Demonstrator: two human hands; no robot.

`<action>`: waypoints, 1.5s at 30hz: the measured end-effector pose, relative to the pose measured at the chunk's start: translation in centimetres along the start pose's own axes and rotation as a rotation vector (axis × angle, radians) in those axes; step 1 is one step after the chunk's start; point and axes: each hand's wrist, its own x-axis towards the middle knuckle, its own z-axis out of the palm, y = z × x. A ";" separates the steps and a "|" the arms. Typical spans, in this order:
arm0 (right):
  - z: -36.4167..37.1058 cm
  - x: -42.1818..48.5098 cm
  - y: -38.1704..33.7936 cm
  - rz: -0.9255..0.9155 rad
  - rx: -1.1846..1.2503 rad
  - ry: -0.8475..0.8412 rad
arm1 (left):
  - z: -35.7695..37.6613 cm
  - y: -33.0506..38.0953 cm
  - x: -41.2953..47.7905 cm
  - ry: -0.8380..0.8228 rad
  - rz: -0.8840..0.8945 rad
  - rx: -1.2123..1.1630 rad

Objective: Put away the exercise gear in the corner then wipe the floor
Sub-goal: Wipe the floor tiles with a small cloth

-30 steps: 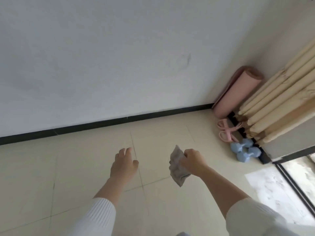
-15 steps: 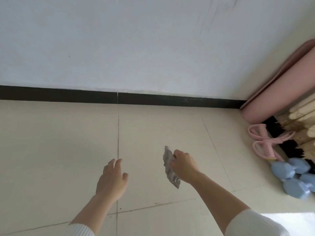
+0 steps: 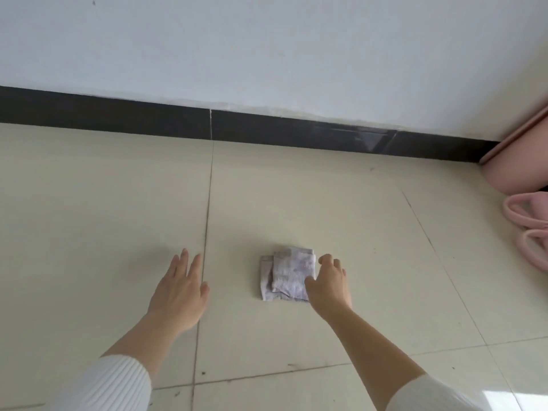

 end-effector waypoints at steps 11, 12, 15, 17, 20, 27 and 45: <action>8.2 2.1 -0.1 -0.342 -0.179 -0.046 | 4.2 0.0 5.6 0.233 -0.018 0.024; 8.2 3.2 -0.1 -0.349 -0.179 -0.031 | 4.3 -0.1 6.4 0.253 -0.023 0.028; 7.4 7.8 -0.5 -0.328 -0.177 -0.024 | 4.1 0.0 8.7 0.306 -0.020 0.005; 6.9 11.1 -0.9 -0.306 -0.184 -0.016 | 4.1 0.0 9.3 0.345 -0.016 0.019; 5.3 15.7 -1.3 -0.290 -0.233 -0.004 | 4.0 -0.1 9.1 0.369 -0.021 0.019; 1.8 22.6 -3.1 0.018 -0.190 0.034 | 4.1 0.0 9.1 0.385 -0.021 0.021; 3.5 18.8 -3.8 -0.813 -0.343 -0.083 | 3.6 0.1 9.0 0.353 -0.040 0.033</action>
